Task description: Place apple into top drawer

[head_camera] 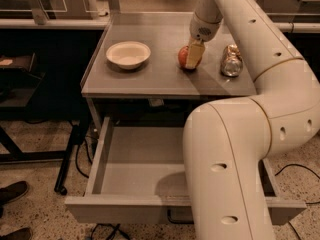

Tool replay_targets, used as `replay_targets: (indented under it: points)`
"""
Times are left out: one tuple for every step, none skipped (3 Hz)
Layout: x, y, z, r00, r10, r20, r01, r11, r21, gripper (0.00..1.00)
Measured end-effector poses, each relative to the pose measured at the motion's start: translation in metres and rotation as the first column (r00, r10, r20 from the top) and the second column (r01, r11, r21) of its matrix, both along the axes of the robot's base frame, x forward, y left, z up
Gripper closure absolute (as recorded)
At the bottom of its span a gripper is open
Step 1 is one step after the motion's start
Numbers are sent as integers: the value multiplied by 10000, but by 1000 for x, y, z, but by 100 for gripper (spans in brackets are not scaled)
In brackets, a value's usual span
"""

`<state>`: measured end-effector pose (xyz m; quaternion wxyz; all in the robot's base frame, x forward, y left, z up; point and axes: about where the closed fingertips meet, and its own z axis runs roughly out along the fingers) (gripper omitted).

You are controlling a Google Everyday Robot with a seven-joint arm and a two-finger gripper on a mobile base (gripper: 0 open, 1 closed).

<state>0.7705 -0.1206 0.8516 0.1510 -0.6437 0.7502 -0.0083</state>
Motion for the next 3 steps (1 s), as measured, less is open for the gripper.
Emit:
replay_targets:
  points:
    - [0, 0, 1, 10000, -15, 52, 14, 10000, 59, 100]
    - [1, -7, 20, 9974, -239, 682, 177, 9958, 893, 100]
    - [-14, -17, 37, 9942, -376, 1004, 207, 9861, 1646, 100]
